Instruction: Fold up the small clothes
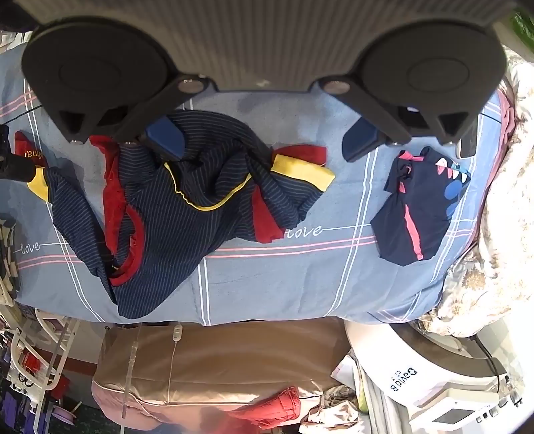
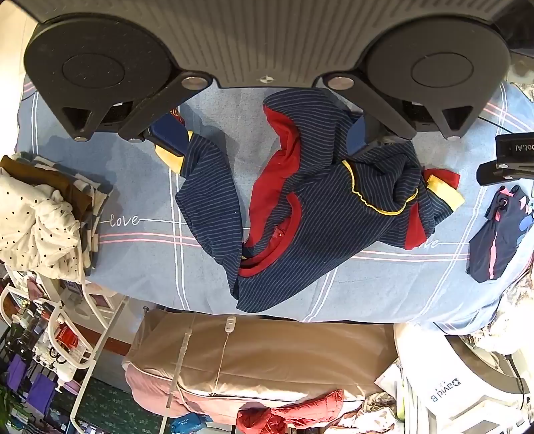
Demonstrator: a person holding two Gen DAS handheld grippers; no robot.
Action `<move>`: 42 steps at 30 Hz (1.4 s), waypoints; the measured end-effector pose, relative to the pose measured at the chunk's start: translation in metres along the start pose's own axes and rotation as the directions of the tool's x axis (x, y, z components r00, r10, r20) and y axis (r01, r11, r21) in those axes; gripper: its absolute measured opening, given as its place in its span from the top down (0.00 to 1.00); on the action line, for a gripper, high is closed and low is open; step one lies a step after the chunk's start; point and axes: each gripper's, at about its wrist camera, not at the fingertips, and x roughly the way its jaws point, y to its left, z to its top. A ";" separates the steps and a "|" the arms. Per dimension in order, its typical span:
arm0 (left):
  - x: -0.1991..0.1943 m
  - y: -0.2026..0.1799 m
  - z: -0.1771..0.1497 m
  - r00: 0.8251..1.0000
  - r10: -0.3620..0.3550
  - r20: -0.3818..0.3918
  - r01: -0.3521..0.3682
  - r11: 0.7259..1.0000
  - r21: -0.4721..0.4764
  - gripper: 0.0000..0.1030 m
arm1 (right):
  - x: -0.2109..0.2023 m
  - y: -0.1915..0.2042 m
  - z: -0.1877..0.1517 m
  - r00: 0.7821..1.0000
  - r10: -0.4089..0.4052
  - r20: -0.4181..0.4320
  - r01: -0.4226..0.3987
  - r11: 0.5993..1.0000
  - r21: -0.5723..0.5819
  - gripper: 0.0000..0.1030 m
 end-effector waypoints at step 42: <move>-0.001 0.002 -0.004 1.000 0.023 -0.006 -0.023 1.000 -0.014 0.00 | 0.000 0.001 0.000 1.000 0.002 -0.004 -0.002 1.000 0.002 0.00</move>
